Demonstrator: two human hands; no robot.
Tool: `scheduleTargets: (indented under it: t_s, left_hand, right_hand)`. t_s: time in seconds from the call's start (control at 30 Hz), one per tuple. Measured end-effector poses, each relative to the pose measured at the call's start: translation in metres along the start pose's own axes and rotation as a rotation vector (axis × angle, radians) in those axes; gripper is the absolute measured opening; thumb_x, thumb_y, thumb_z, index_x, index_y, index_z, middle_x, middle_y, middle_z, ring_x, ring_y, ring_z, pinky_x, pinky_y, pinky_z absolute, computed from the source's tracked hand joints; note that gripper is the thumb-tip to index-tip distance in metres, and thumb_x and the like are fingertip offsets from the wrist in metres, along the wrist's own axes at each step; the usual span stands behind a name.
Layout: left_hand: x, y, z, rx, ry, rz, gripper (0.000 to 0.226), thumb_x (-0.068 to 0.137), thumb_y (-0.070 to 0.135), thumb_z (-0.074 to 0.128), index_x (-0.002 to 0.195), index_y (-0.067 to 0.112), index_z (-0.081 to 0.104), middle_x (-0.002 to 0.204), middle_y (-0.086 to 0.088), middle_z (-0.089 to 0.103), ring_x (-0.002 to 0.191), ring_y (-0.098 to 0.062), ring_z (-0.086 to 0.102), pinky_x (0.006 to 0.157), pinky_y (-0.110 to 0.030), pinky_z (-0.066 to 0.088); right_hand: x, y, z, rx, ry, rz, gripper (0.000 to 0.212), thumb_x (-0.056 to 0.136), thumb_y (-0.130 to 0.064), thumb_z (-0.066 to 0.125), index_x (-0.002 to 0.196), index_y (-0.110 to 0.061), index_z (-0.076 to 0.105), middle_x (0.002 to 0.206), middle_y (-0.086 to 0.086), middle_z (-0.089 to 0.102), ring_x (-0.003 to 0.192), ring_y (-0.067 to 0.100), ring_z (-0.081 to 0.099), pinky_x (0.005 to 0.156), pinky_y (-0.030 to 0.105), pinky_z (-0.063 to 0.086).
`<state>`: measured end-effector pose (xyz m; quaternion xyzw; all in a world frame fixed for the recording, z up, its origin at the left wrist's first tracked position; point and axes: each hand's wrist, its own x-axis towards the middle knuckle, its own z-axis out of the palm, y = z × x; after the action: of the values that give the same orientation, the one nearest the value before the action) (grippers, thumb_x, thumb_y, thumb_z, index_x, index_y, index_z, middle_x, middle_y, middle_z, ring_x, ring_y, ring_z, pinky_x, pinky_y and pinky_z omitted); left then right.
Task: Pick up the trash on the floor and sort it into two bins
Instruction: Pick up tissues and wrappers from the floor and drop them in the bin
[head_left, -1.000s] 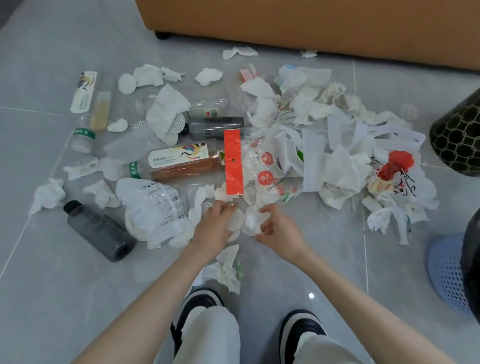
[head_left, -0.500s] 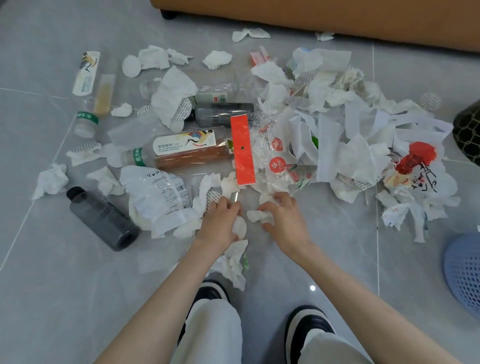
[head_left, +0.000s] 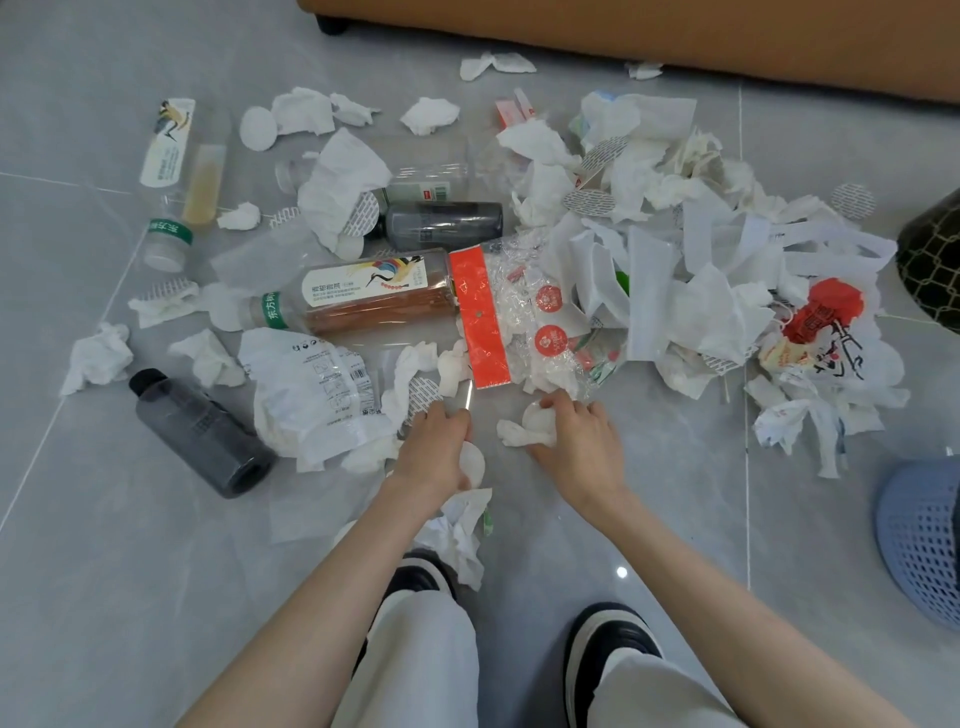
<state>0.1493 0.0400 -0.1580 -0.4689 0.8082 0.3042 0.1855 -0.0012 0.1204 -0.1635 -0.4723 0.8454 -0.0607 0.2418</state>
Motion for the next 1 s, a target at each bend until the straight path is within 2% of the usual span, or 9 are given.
scheduleTargets:
  t_s: [0.13, 0.23, 0.33, 0.47, 0.6, 0.73, 0.8, 0.9, 1.0]
  left_hand:
    - [-0.001, -0.001, -0.001, -0.007, -0.014, 0.023, 0.044, 0.07, 0.011, 0.076, 0.102, 0.012, 0.046, 0.107, -0.009, 0.055, 0.097, -0.027, 0.053, 0.074, -0.034, 0.041]
    - [-0.003, -0.001, -0.001, -0.088, -0.007, 0.027, 0.041, 0.073, 0.013, 0.074, 0.097, 0.016, 0.041, 0.097, -0.007, 0.06, 0.088, -0.026, 0.057, 0.067, -0.033, 0.039]
    - [-0.004, 0.001, -0.005, -0.218, 0.037, 0.007, 0.035, 0.08, 0.015, 0.069, 0.106, 0.015, 0.046, 0.102, -0.006, 0.061, 0.093, -0.025, 0.058, 0.073, -0.034, 0.042]
    - [-0.005, 0.002, -0.018, -0.326, 0.038, -0.018, 0.037, 0.083, 0.016, 0.066, 0.115, 0.014, 0.048, 0.113, -0.006, 0.06, 0.104, -0.025, 0.055, 0.083, -0.034, 0.043]
    - [-0.008, 0.01, -0.04, -0.367, 0.023, -0.001, 0.038, 0.084, 0.018, 0.066, 0.118, 0.015, 0.05, 0.118, -0.006, 0.057, 0.109, -0.025, 0.053, 0.079, -0.027, 0.038]
    - [-0.014, 0.03, -0.068, -0.339, 0.034, 0.057, 0.039, 0.083, 0.019, 0.068, 0.117, 0.012, 0.052, 0.121, -0.006, 0.056, 0.112, -0.024, 0.051, 0.081, -0.026, 0.036]
    - [-0.017, 0.043, -0.083, -0.31, 0.046, 0.099, 0.04, 0.082, 0.02, 0.069, 0.117, 0.013, 0.053, 0.123, -0.005, 0.056, 0.112, -0.023, 0.051, 0.082, -0.026, 0.037]
    - [-0.025, 0.066, -0.11, -0.305, 0.049, 0.15, 0.039, 0.081, 0.021, 0.069, 0.116, 0.015, 0.052, 0.121, -0.004, 0.055, 0.105, -0.02, 0.051, 0.076, -0.027, 0.038]
    - [-0.036, 0.094, -0.137, -0.295, 0.056, 0.199, 0.037, 0.084, 0.021, 0.067, 0.117, 0.014, 0.052, 0.119, -0.004, 0.054, 0.101, -0.02, 0.051, 0.069, -0.027, 0.042]
  right_hand:
    - [-0.003, 0.002, 0.0, -0.047, 0.029, 0.023, 0.052, 0.081, -0.035, 0.069, 0.127, -0.022, 0.048, 0.125, 0.005, 0.047, 0.112, 0.027, 0.041, 0.088, 0.034, 0.039]
    - [-0.003, 0.002, -0.004, -0.059, 0.008, 0.03, 0.049, 0.08, -0.032, 0.07, 0.123, -0.022, 0.05, 0.125, 0.007, 0.041, 0.108, 0.03, 0.041, 0.083, 0.033, 0.042]
    - [-0.004, 0.003, -0.006, -0.046, -0.046, 0.023, 0.046, 0.083, -0.031, 0.068, 0.123, -0.019, 0.049, 0.123, 0.008, 0.042, 0.106, 0.031, 0.042, 0.078, 0.034, 0.043]
    - [-0.007, 0.012, -0.008, 0.083, -0.114, 0.068, 0.044, 0.082, -0.031, 0.068, 0.121, -0.017, 0.053, 0.117, 0.008, 0.045, 0.099, 0.03, 0.046, 0.077, 0.029, 0.035]
    - [-0.011, 0.021, -0.018, 0.297, -0.141, 0.159, 0.043, 0.076, -0.025, 0.076, 0.115, -0.016, 0.059, 0.112, 0.004, 0.042, 0.09, 0.024, 0.051, 0.071, 0.022, 0.033]
    - [-0.014, 0.025, -0.033, 0.346, -0.168, 0.186, 0.048, 0.077, -0.023, 0.075, 0.121, -0.017, 0.057, 0.117, 0.007, 0.062, 0.107, 0.026, 0.056, 0.073, 0.025, 0.038]
    - [-0.017, 0.026, -0.05, 0.36, -0.149, 0.171, 0.049, 0.077, -0.024, 0.075, 0.122, -0.017, 0.057, 0.118, 0.005, 0.063, 0.109, 0.025, 0.056, 0.075, 0.025, 0.037]
    - [-0.022, 0.025, -0.088, 0.375, -0.133, 0.131, 0.052, 0.077, -0.027, 0.075, 0.124, -0.017, 0.057, 0.121, 0.002, 0.06, 0.113, 0.022, 0.054, 0.079, 0.026, 0.04]
    - [-0.03, 0.027, -0.133, 0.379, -0.104, 0.064, 0.043, 0.078, -0.027, 0.074, 0.115, -0.013, 0.059, 0.114, 0.002, 0.06, 0.107, 0.023, 0.056, 0.078, 0.029, 0.042]
